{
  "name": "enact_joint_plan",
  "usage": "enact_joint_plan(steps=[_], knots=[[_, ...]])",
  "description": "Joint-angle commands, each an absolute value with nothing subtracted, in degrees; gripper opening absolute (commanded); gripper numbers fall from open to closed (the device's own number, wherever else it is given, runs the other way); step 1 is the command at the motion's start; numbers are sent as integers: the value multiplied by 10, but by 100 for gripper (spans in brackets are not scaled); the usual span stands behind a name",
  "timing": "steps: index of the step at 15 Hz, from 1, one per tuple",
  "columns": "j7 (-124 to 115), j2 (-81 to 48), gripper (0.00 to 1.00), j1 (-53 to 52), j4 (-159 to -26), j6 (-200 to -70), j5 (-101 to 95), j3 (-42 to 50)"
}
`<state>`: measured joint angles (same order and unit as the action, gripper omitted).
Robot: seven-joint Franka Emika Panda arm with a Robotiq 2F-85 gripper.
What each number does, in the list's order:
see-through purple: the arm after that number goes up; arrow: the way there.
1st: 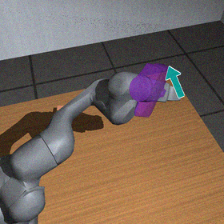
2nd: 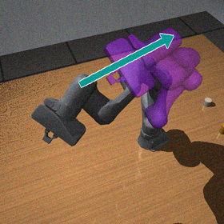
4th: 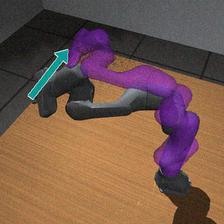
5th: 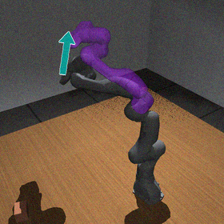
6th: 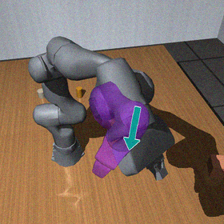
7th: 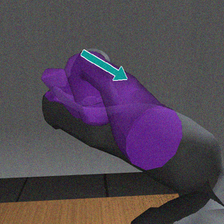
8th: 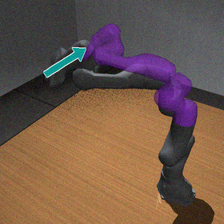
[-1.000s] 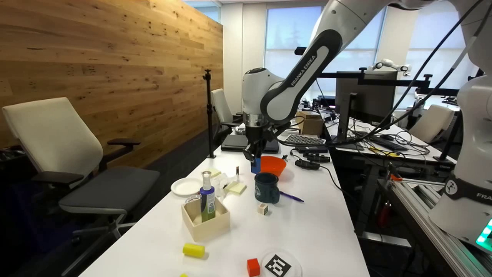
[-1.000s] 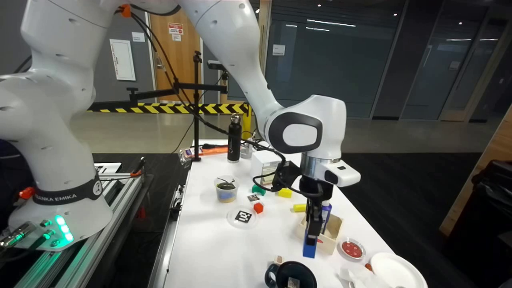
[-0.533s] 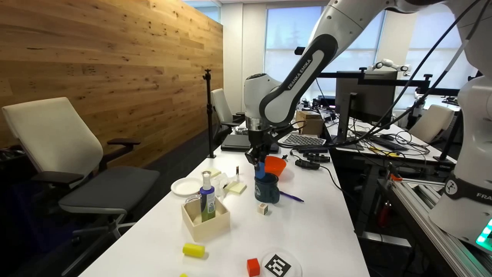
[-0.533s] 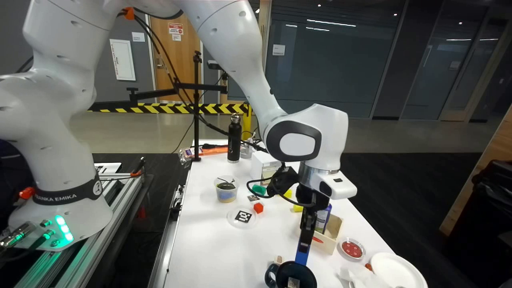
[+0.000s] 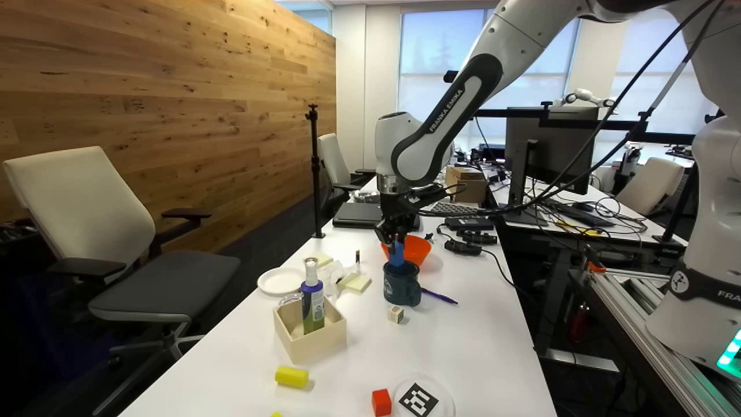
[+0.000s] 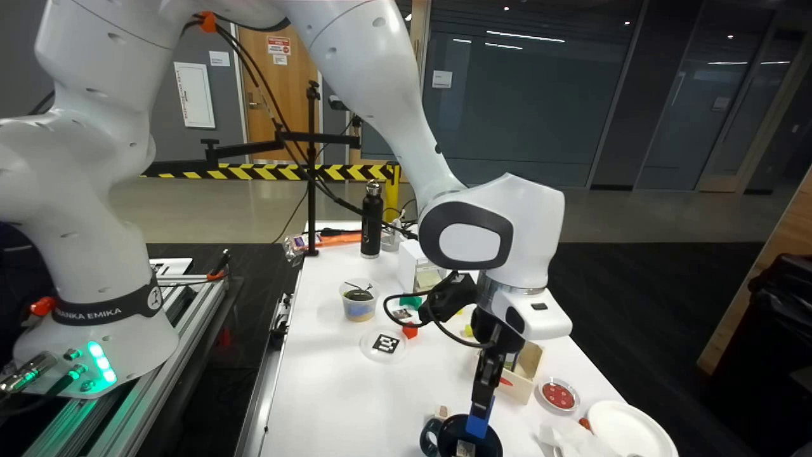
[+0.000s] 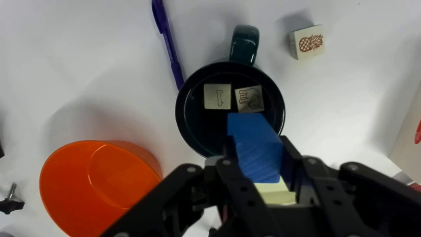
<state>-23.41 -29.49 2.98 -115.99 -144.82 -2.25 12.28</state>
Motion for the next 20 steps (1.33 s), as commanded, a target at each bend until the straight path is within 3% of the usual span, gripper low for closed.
enact_joint_plan(steps=[1, 20], knots=[[-242, -302, 10, 41, -1146, -1432, 11, 120], [-217, -395, 10, 86, -1116, -1465, 131, 78]])
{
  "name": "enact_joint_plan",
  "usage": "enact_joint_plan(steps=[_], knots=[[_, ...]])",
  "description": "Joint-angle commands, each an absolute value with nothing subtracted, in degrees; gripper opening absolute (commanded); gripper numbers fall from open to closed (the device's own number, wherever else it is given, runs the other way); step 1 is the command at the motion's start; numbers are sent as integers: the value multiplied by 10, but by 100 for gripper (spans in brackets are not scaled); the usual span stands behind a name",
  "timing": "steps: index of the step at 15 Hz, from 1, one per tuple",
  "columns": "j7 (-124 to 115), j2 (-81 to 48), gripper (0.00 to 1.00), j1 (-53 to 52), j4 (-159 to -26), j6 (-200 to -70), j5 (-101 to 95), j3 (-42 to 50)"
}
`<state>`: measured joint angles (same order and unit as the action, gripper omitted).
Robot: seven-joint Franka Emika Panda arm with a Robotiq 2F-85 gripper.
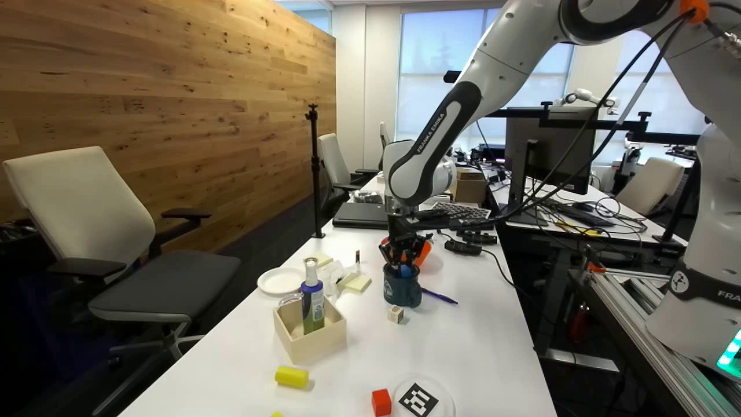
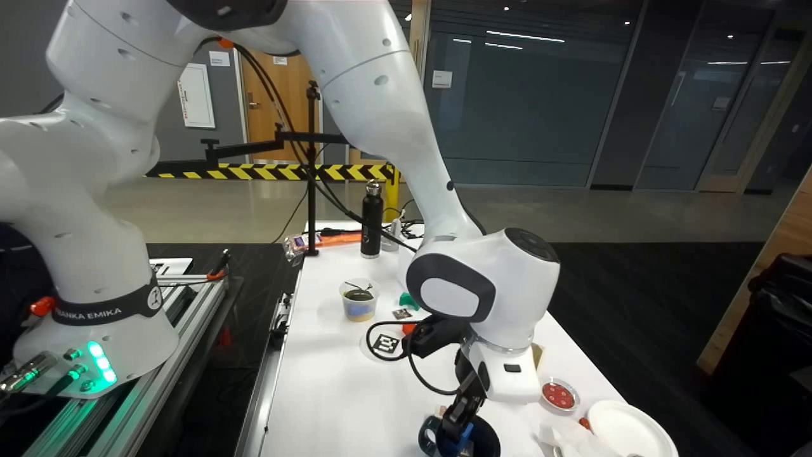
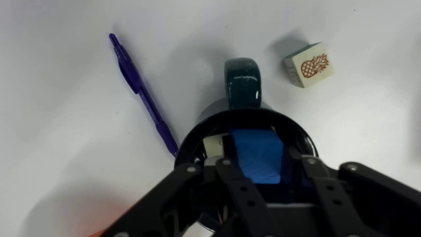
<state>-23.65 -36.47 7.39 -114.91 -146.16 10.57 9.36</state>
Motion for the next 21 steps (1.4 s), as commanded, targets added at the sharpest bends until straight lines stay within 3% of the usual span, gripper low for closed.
enact_joint_plan(steps=[1, 5, 6, 8, 12, 21], knots=[[-215, -399, 10, 87, -1111, -1466, 133, 75], [-211, -409, 10, 92, -1098, -1462, 139, 66], [-210, -412, 60, 93, -1095, -1461, 141, 64], [-207, -417, 67, 96, -1091, -1460, 142, 61], [-216, -403, 95, 66, -1073, -1436, 106, 82], [-225, -339, 94, -13, -1022, -1361, 17, 111]])
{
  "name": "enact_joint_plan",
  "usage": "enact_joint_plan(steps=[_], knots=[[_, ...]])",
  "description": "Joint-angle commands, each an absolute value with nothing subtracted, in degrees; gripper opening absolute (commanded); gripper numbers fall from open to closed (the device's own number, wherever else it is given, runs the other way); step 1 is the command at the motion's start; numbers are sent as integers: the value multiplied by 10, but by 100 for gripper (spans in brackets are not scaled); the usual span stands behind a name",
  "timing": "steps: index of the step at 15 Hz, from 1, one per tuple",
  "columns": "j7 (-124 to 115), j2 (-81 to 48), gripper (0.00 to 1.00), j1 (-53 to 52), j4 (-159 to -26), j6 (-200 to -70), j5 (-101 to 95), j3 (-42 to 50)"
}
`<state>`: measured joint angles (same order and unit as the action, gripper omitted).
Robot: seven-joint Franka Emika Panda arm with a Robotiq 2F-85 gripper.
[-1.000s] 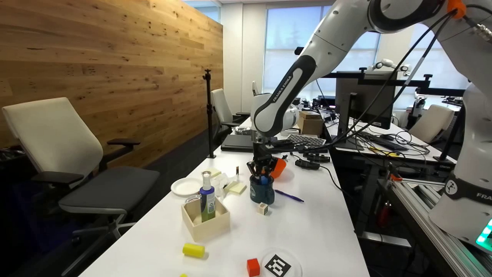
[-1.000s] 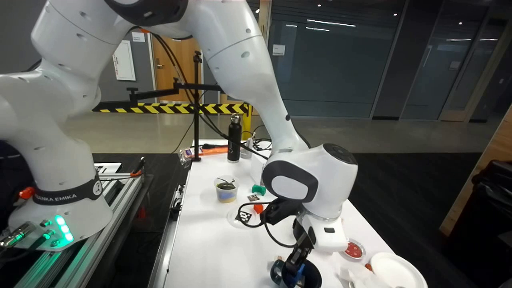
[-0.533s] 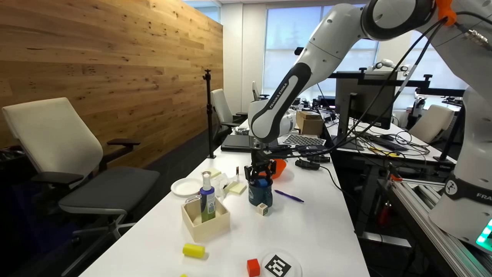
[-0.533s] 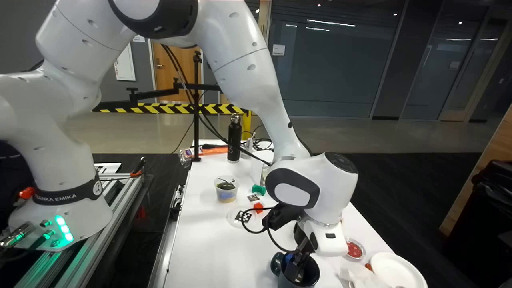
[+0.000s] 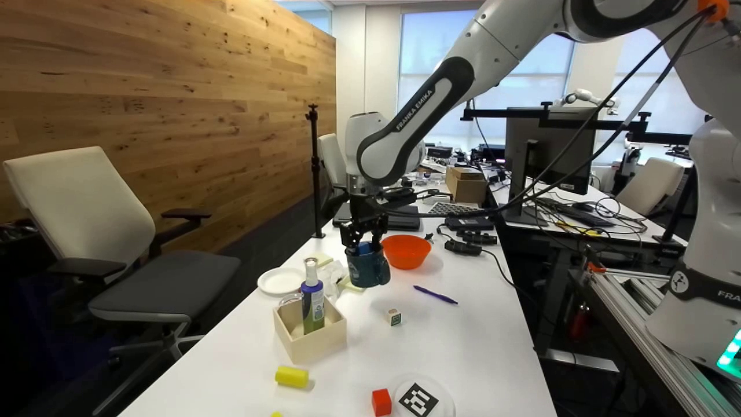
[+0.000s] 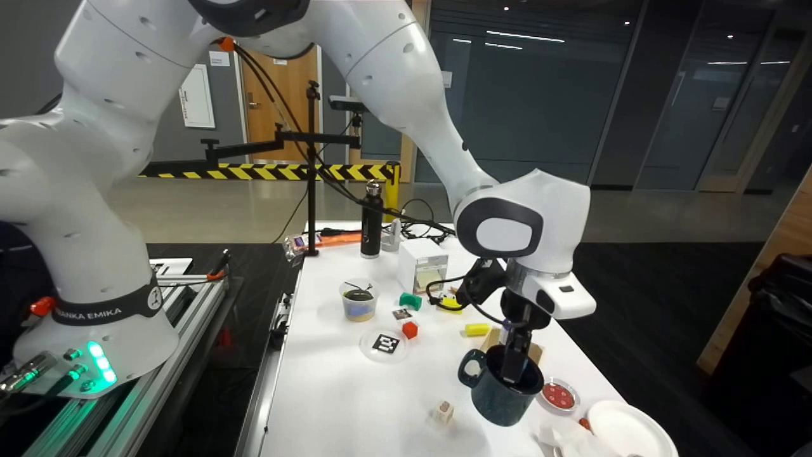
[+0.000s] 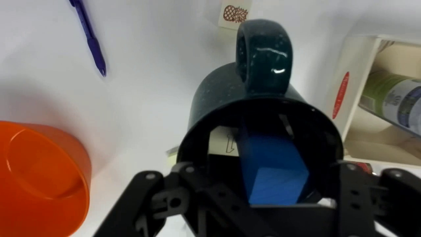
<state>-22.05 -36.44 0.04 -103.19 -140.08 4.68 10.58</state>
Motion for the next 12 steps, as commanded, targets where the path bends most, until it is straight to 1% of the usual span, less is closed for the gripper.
enact_joint_plan(steps=[1, 2, 4, 7, 9, 10, 11, 12], knots=[[-227, -337, 77, -17, -1020, -1355, 11, 111], [-224, -338, 50, -18, -1016, -1351, 8, 108], [-223, -341, 49, -17, -1016, -1349, 11, 103], [-222, -342, 26, -14, -1014, -1346, 15, 100], [-222, -341, 13, -13, -1013, -1347, 15, 101], [-222, -340, 5, -12, -1012, -1349, 16, 101], [-222, -339, 1, -12, -1011, -1348, 16, 101], [-220, -338, 0, -12, -1009, -1349, 16, 100]])
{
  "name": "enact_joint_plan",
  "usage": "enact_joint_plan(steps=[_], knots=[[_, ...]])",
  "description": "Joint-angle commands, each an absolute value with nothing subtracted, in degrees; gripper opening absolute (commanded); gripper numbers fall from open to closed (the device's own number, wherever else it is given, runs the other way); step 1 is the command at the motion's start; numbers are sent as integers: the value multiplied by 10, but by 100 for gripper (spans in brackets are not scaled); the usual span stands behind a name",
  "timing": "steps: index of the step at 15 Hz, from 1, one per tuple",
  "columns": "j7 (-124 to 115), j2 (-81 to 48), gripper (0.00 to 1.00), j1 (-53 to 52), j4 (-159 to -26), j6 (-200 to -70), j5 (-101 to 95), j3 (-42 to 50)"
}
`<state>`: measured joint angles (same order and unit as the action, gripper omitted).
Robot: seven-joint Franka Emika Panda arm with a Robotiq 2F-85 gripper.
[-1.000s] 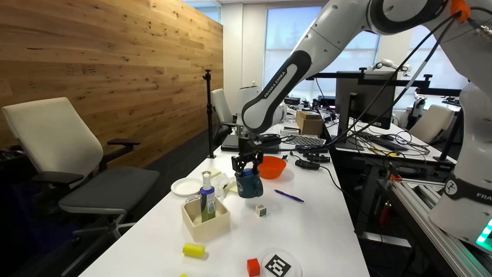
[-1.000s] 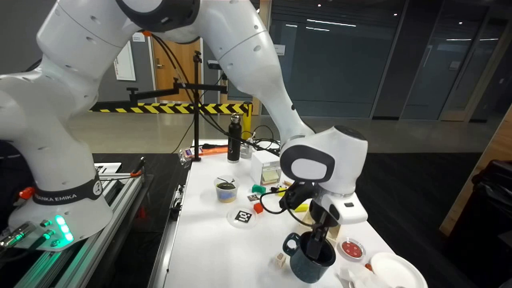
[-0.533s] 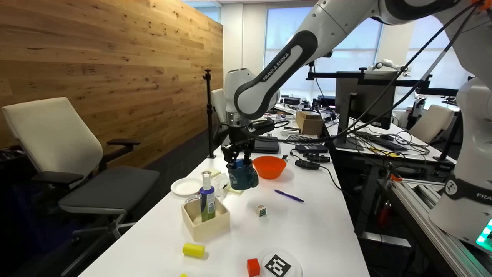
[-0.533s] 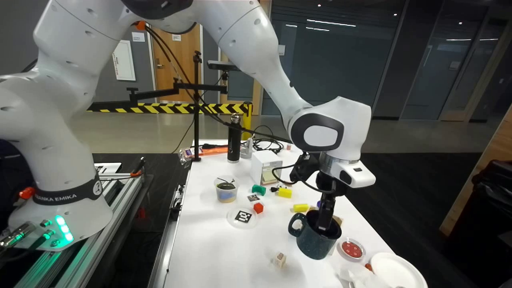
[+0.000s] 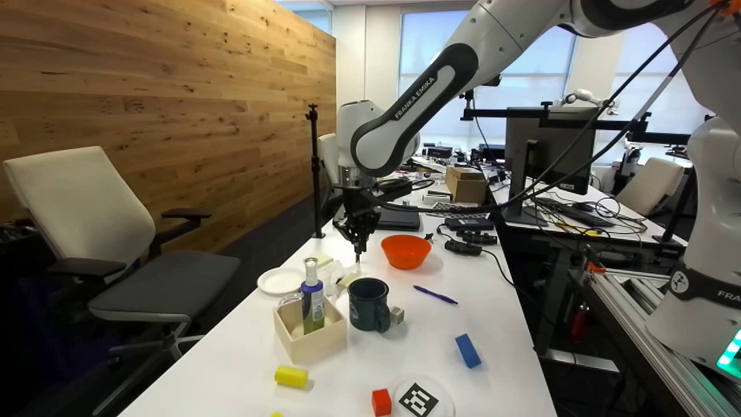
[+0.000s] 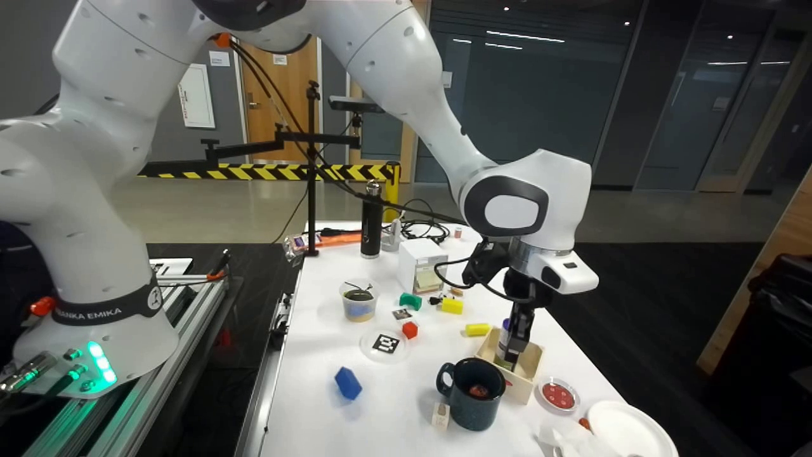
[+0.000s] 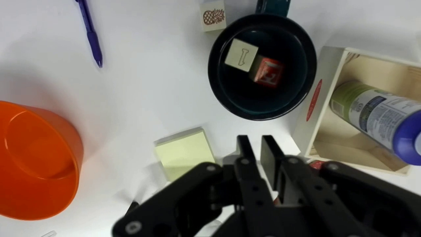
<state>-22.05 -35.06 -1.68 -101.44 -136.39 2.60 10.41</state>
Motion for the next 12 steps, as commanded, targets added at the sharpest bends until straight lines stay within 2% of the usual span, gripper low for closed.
enact_joint_plan(steps=[1, 6, 7, 9, 12], knots=[[-220, -337, 0, -12, -1008, -1349, 17, 99], [-213, -317, 0, -16, -1006, -1356, 19, 88], [-209, -311, 26, -16, -1007, -1356, 21, 82], [-207, -297, 33, -20, -1011, -1358, 21, 72], [-205, -285, 54, -31, -1018, -1361, 20, 56]])
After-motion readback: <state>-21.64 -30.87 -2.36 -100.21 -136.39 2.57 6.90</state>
